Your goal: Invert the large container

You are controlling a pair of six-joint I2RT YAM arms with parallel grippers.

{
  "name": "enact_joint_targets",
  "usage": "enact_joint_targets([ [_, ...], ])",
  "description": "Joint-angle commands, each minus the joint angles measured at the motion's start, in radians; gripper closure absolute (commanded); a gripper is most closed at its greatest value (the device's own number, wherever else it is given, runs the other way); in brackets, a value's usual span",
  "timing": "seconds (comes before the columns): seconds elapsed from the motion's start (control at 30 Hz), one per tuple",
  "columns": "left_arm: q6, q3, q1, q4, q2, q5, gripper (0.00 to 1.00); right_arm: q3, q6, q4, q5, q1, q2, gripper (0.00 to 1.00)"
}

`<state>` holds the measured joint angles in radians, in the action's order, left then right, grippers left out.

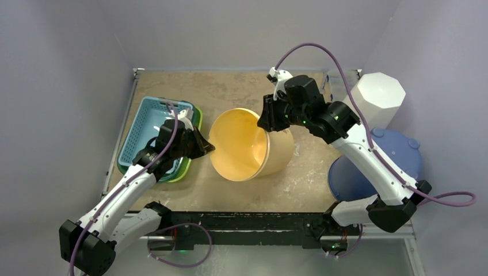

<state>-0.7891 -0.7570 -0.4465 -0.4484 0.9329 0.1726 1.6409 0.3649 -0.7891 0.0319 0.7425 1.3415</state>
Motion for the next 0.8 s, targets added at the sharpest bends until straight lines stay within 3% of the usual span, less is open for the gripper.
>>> enact_joint_targets([
  [0.0,-0.018,-0.004,0.003,0.062,-0.009,-0.036,1.0,-0.009,-0.01,-0.091,0.046,0.008,-0.026,0.65],
  [0.17,-0.016,-0.004,0.003,0.061,-0.009,-0.036,1.0,-0.012,0.004,-0.087,0.058,0.008,-0.042,0.62],
  [0.5,-0.013,-0.008,0.003,0.071,-0.005,-0.014,1.0,-0.018,0.024,-0.039,0.063,0.024,-0.026,0.98],
  [0.77,-0.019,-0.017,0.003,0.049,-0.005,-0.028,0.46,0.112,0.037,-0.158,-0.305,0.098,0.061,1.0],
])
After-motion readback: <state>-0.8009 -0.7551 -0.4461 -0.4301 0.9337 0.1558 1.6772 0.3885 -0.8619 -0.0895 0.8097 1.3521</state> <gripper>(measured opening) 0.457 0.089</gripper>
